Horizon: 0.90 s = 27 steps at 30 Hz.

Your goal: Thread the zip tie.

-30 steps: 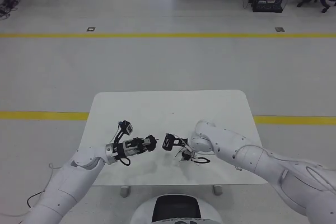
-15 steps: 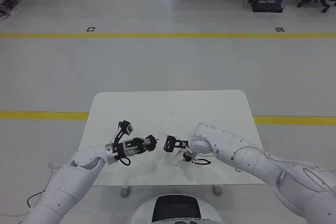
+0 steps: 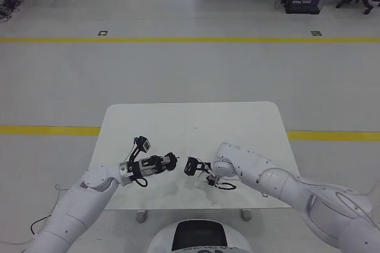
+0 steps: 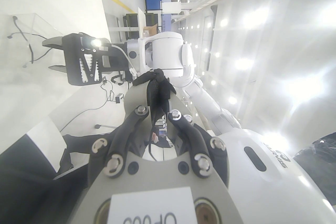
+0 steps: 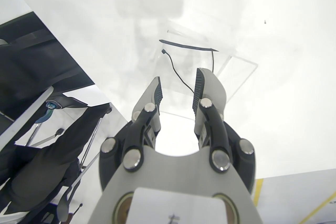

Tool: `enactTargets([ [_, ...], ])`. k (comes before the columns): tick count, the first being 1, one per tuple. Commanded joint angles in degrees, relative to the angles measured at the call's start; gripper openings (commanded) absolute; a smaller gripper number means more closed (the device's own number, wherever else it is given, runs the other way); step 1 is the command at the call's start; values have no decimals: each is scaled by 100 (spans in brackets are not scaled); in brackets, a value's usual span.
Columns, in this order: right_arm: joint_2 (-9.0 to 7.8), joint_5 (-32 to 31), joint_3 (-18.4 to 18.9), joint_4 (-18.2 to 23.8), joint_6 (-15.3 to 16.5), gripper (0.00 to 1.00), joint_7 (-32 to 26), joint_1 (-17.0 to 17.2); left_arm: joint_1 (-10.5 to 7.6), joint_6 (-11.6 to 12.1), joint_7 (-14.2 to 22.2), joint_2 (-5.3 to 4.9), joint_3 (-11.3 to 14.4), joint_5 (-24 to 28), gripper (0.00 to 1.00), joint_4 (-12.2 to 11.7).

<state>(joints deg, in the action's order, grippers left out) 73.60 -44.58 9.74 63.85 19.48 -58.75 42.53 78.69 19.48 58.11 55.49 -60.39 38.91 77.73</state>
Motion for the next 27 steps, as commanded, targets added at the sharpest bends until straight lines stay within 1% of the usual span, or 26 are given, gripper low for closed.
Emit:
enactTargets([
  [1,29,9,0,-29,0,34,-54,12,0,0,0,0,0,0,0,0],
  [3,55,24,0,-39,0,36,-90,14,0,0,0,0,0,0,0,0],
  [4,66,28,0,-47,0,35,-105,17,0,0,0,0,0,0,0,0],
  [13,179,85,0,-143,0,37,-215,72,0,0,0,0,0,0,0,0],
  [17,223,83,0,-178,0,35,-230,78,0,0,0,0,0,0,0,0],
  [27,331,-284,0,-388,0,34,32,149,0,0,0,0,0,0,0,0],
])
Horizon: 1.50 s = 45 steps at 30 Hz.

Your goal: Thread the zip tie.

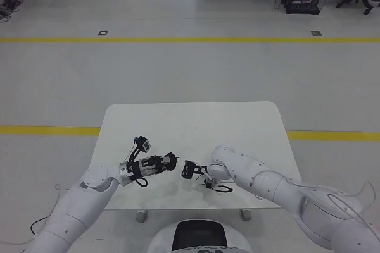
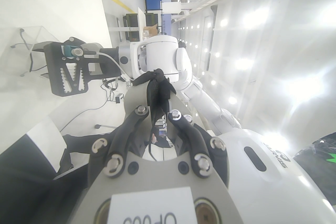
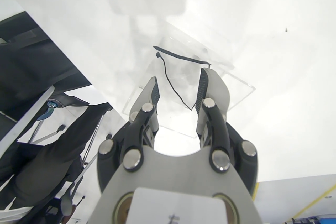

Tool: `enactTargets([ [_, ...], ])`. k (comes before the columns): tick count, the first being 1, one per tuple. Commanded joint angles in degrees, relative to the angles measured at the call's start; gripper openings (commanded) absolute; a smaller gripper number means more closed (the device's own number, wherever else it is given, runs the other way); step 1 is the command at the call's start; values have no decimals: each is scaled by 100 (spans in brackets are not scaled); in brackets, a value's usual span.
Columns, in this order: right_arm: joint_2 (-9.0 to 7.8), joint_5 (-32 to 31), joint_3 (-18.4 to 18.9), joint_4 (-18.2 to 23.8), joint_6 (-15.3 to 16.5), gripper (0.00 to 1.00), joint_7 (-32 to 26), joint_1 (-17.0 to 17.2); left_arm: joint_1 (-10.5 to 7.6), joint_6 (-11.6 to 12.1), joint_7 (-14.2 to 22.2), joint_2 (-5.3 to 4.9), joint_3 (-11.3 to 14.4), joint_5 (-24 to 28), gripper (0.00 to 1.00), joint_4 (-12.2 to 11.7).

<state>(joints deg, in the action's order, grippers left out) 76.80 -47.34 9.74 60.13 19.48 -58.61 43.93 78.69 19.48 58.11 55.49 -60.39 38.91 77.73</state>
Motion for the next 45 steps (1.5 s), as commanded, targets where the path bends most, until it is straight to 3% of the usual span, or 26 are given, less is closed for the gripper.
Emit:
enactTargets([
  [1,21,-17,0,-30,0,35,24,16,0,0,0,0,0,0,0,0],
  [11,106,-91,0,-136,0,31,13,35,0,0,0,0,0,0,0,0],
  [19,152,-116,0,-243,0,16,21,32,0,0,0,0,0,0,0,0],
  [35,229,38,0,-376,0,17,-124,37,0,0,0,0,0,0,0,0],
  [41,268,175,0,-466,0,0,-166,10,0,0,0,0,0,0,0,0],
  [45,286,194,0,-506,0,0,-176,-3,0,0,0,0,0,0,0,0],
])
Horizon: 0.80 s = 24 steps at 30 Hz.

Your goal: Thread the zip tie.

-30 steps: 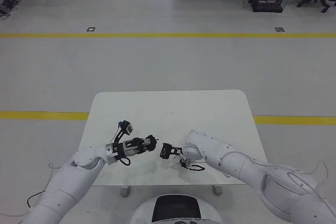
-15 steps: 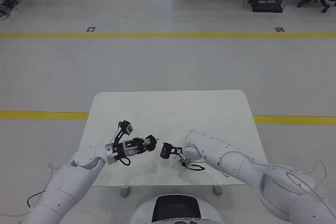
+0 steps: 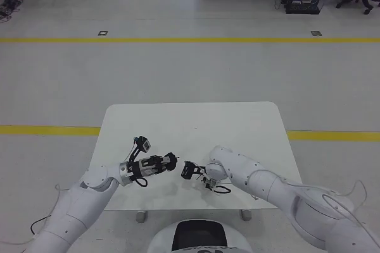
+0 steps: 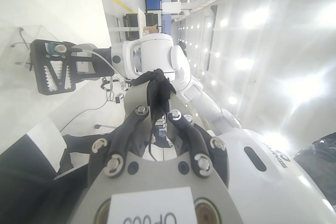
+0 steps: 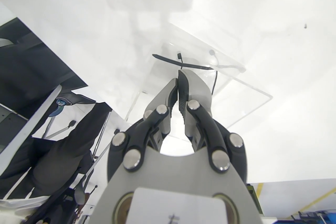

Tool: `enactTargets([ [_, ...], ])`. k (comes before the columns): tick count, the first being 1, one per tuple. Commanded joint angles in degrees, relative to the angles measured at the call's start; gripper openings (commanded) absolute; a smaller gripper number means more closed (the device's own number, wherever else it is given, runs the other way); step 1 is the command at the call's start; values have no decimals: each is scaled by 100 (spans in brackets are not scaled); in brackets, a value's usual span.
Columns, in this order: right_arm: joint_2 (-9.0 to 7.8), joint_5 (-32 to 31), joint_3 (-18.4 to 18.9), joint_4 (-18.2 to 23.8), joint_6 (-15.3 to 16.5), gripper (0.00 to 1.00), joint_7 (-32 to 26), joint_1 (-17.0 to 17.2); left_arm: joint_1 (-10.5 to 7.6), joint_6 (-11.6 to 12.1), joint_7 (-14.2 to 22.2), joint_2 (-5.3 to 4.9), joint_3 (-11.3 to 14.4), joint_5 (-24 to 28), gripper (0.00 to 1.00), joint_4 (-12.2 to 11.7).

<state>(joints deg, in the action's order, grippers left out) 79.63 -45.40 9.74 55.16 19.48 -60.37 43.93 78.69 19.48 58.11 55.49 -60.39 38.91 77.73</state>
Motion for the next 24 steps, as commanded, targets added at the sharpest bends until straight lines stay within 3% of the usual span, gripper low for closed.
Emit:
enactTargets([
  [1,6,0,0,-23,0,0,6,-9,0,0,0,0,0,0,0,0],
  [11,-116,105,0,152,0,0,64,-196,0,0,0,0,0,0,0,0],
  [17,-334,226,0,459,0,0,211,-309,0,0,0,0,0,0,0,0],
  [24,-681,540,0,728,0,0,784,-484,0,0,0,0,0,0,0,0],
])
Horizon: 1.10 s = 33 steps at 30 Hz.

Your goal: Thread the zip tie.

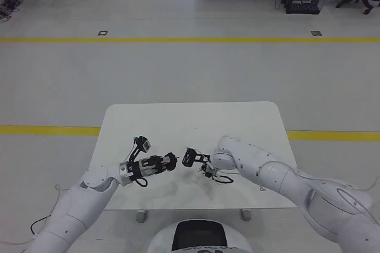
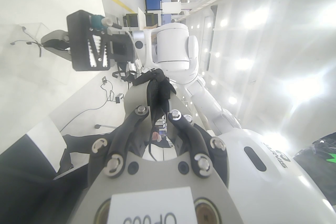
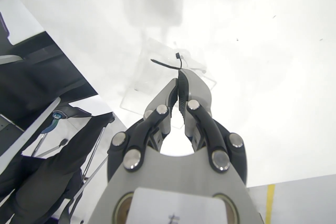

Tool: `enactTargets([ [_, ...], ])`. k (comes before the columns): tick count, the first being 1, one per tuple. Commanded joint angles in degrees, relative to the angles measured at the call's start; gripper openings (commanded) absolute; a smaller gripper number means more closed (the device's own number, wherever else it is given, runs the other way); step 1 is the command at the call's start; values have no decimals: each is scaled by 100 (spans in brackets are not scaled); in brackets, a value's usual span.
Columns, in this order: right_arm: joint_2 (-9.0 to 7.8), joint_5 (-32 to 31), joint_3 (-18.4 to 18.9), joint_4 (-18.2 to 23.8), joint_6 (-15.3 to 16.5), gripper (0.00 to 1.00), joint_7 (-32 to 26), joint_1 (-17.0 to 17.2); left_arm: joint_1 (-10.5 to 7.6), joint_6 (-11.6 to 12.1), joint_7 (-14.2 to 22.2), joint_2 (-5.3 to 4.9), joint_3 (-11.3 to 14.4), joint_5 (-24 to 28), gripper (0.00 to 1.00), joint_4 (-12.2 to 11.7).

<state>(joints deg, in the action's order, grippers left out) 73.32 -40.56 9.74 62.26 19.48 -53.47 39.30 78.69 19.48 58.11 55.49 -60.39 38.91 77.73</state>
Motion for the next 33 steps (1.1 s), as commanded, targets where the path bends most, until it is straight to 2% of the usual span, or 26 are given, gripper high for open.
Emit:
enactTargets([
  [1,-119,128,0,55,0,0,212,-44,0,0,0,0,0,0,0,0],
  [8,-479,483,0,377,0,0,572,-60,0,0,0,0,0,0,0,0],
  [18,-889,776,0,959,0,0,916,-24,0,0,0,0,0,0,0,0],
  [30,-1332,1196,0,1328,0,0,1601,8,0,0,0,0,0,0,0,0],
  [33,-1390,1176,0,1405,0,0,1557,31,0,0,0,0,0,0,0,0],
])
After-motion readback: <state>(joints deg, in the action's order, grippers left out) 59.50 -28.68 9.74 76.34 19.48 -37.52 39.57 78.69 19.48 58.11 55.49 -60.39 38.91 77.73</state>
